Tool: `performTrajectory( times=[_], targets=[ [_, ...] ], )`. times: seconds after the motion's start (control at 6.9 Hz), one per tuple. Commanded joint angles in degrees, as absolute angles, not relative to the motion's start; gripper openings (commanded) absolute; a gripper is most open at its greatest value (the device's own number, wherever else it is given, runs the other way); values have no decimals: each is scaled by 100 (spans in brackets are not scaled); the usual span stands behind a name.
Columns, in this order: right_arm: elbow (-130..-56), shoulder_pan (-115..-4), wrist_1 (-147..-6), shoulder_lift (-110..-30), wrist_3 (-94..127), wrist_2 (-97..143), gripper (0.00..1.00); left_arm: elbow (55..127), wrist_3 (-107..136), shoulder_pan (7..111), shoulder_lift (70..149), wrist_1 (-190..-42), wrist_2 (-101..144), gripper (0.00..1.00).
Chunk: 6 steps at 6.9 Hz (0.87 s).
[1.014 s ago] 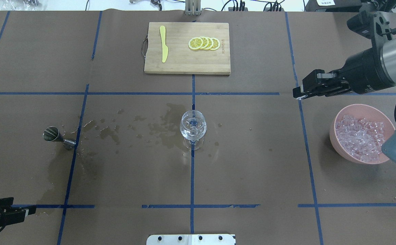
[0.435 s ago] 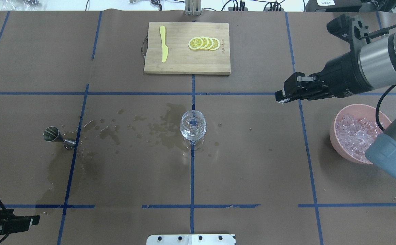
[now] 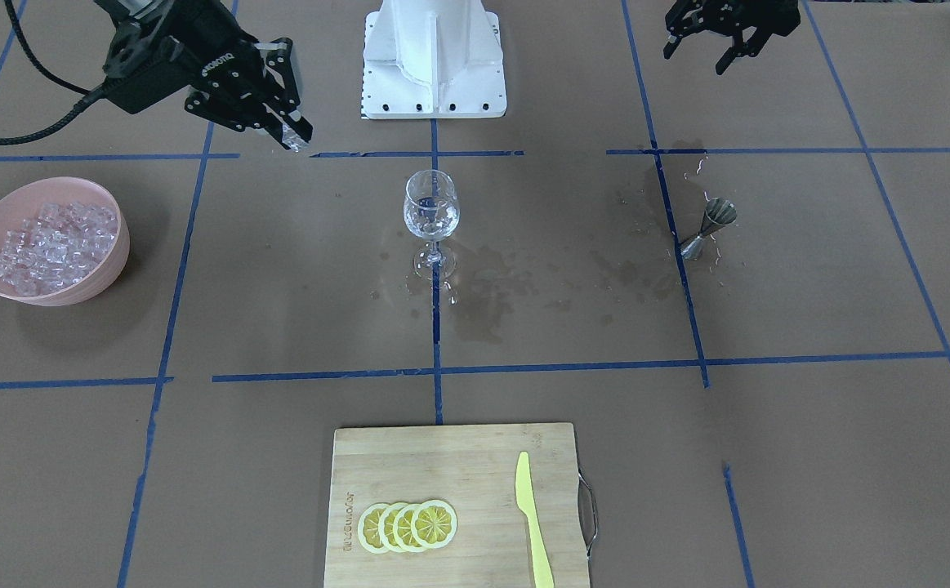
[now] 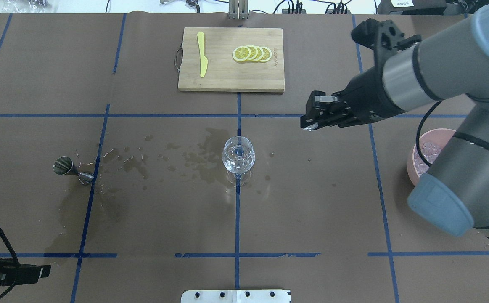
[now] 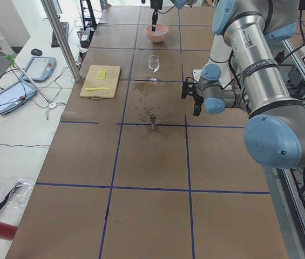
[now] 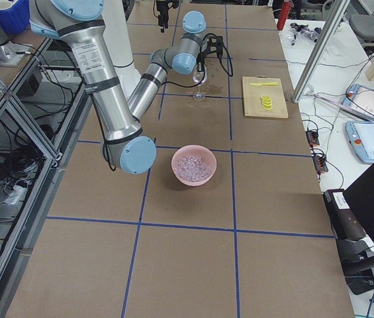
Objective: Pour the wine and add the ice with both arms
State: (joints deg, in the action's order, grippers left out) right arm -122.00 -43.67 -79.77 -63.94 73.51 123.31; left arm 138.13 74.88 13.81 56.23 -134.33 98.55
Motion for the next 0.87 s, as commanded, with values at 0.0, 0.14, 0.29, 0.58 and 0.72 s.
performTrajectory(
  times=[0.0, 0.14, 0.29, 0.58, 0.72],
  targets=[
    [-11683, -3852, -8104, -5680, 7698, 11762, 0, 13869, 6965, 2061, 5678, -13315, 10413, 100],
    [-11472, -3676, -8104, -5486, 7743, 11534, 0, 13860, 6691, 2344, 5686, -13298, 10598, 100],
    [-11261, -3604, -8104, -5310, 7743, 11436, 0, 13878, 6584, 2495, 5695, -13280, 10704, 100],
    [-11014, -3534, -8104, -5142, 7761, 11408, 0, 14157, 6574, 2540, 5756, -12784, 10881, 100],
    [-10934, -3507, -8104, -5098, 7769, 11382, 0, 14446, 6452, 2557, 5974, -12127, 10881, 100]
  ],
)
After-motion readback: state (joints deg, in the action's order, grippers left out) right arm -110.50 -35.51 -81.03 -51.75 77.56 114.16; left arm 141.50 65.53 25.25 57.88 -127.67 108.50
